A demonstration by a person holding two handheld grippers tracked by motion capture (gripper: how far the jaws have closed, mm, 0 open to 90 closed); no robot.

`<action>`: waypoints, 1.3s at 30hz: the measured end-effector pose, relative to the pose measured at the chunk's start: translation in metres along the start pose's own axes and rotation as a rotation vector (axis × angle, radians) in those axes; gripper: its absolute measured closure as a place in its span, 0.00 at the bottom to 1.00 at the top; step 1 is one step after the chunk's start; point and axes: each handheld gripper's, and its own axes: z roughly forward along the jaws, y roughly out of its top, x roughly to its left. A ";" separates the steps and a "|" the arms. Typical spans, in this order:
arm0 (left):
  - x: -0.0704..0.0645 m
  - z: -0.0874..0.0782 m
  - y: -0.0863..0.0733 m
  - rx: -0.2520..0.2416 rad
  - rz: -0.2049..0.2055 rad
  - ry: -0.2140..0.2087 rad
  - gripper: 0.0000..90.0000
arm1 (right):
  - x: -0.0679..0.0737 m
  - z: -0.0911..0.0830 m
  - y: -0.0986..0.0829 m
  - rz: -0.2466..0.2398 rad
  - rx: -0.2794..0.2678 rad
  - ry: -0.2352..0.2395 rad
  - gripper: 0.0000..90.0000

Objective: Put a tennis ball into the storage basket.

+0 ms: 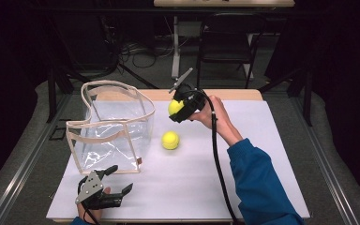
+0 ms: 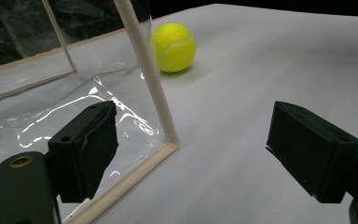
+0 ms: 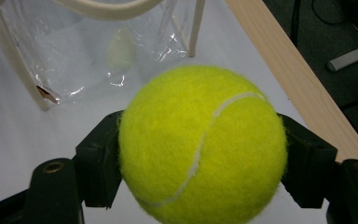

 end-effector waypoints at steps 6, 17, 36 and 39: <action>0.000 0.000 0.000 -0.002 -0.001 0.000 0.18 | 0.000 -0.001 0.007 -0.001 -0.004 -0.003 0.29; 0.000 0.000 0.000 -0.001 -0.001 0.001 0.18 | -0.003 -0.004 0.014 -0.010 0.000 -0.010 0.29; 0.000 0.000 0.000 0.000 -0.003 0.000 0.18 | -0.003 -0.006 0.027 -0.013 -0.005 -0.016 0.29; 0.000 0.000 0.000 -0.003 -0.002 0.001 0.18 | -0.003 -0.006 0.030 -0.018 -0.011 -0.015 0.29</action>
